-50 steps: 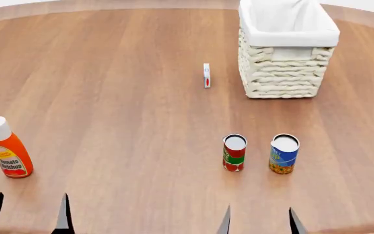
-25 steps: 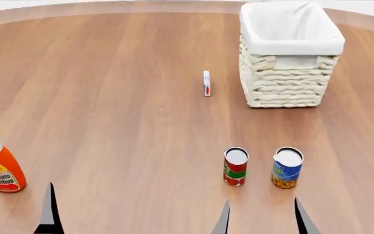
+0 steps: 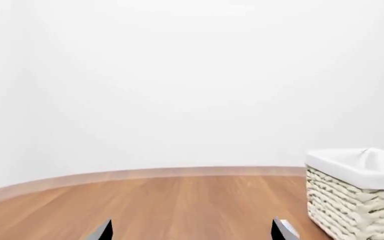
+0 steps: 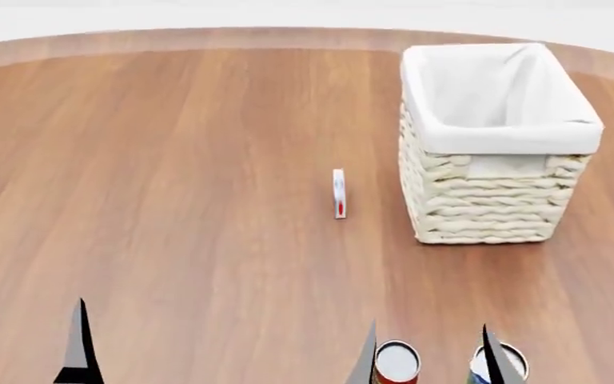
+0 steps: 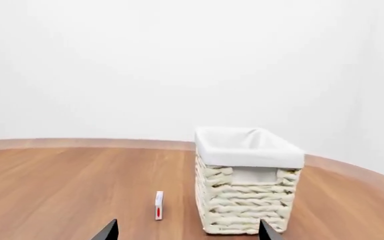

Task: Pick up the ketchup, and put it in the basket.

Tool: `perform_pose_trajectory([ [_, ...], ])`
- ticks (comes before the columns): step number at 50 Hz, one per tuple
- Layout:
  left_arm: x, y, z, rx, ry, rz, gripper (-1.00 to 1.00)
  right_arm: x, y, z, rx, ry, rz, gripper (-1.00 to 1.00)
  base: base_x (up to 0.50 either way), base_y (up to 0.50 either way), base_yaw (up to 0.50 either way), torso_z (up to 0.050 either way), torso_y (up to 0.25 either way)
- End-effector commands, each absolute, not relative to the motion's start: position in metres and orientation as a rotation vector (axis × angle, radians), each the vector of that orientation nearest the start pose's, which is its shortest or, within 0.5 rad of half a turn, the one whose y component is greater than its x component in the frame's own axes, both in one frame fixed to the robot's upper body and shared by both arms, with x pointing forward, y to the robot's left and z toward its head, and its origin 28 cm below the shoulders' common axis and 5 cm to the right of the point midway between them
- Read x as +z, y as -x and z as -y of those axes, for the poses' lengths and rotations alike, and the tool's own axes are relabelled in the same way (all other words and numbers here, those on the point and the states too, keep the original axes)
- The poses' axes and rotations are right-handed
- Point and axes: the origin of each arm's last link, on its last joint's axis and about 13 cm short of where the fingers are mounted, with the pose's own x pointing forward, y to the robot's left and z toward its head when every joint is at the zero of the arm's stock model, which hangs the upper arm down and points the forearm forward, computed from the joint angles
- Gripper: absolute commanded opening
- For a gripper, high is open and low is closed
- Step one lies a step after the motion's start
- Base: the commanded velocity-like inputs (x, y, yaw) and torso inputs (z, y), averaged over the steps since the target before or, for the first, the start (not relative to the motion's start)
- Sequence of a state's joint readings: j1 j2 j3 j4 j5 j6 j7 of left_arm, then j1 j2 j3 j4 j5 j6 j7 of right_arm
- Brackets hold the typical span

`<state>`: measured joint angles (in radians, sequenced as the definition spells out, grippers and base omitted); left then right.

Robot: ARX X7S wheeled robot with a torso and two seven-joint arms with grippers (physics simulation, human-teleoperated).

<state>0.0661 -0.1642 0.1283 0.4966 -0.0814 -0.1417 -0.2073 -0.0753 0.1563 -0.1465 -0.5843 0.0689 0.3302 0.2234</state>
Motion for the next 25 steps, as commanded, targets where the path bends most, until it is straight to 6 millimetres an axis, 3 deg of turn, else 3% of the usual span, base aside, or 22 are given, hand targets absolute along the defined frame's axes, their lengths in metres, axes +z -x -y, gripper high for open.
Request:
perform_pose_trajectory([
  [1, 0.0931, -0.1891, -0.2067, 0.033, -0.037, 0.287, 1.00, 0.0958, -0.1824, 0.0933, -0.033, 0.052, 0.173, 1.00, 0.50, 0.00, 0.00, 0.000, 0.000],
  [25, 0.0910, -0.1902, -0.2072, 0.037, -0.041, 0.284, 1.00, 0.0933, -0.1836, 0.0930, -0.030, 0.049, 0.163, 1.00, 0.50, 0.00, 0.00, 0.000, 0.001],
])
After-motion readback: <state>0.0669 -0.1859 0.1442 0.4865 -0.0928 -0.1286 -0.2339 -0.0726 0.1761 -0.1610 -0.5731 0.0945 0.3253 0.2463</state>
